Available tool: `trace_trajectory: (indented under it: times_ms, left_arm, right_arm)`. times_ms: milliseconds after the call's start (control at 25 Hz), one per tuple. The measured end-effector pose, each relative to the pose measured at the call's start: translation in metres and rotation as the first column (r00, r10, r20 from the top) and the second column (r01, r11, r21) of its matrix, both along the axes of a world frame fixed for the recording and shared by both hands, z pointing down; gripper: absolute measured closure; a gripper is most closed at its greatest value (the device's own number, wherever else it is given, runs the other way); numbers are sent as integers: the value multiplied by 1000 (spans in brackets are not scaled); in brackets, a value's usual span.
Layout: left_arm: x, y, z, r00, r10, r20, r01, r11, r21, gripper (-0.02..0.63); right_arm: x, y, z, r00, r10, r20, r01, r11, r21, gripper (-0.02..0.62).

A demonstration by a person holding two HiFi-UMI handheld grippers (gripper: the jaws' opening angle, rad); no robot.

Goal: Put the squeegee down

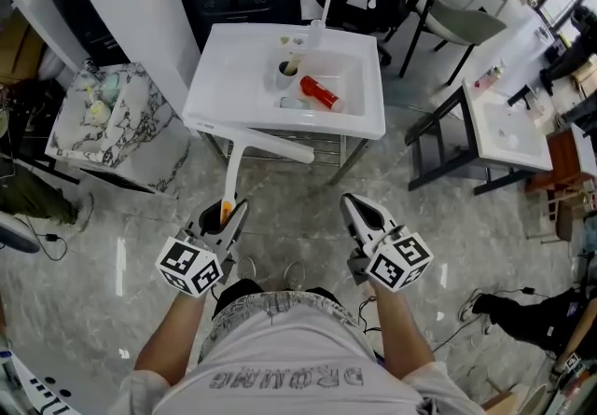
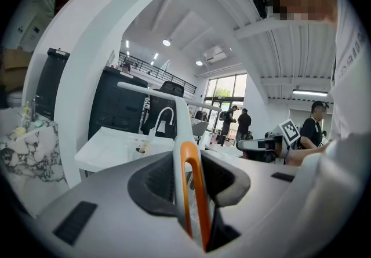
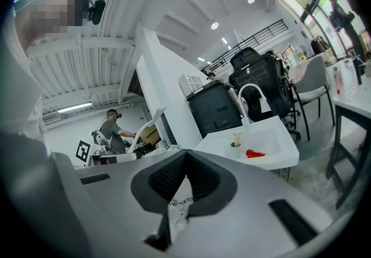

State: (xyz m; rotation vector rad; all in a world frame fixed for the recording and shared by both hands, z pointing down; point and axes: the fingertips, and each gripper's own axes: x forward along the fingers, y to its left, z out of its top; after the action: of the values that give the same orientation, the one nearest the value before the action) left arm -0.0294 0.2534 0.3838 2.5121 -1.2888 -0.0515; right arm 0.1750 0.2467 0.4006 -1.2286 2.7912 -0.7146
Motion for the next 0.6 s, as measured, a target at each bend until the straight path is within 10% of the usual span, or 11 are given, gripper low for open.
trace_trajectory:
  times_ms: [600]
  left_arm:
    - [23, 15, 1, 999, -28, 17, 28, 1000, 2, 486]
  right_arm:
    - [25, 7, 6, 1000, -19, 9, 19, 1000, -1, 588]
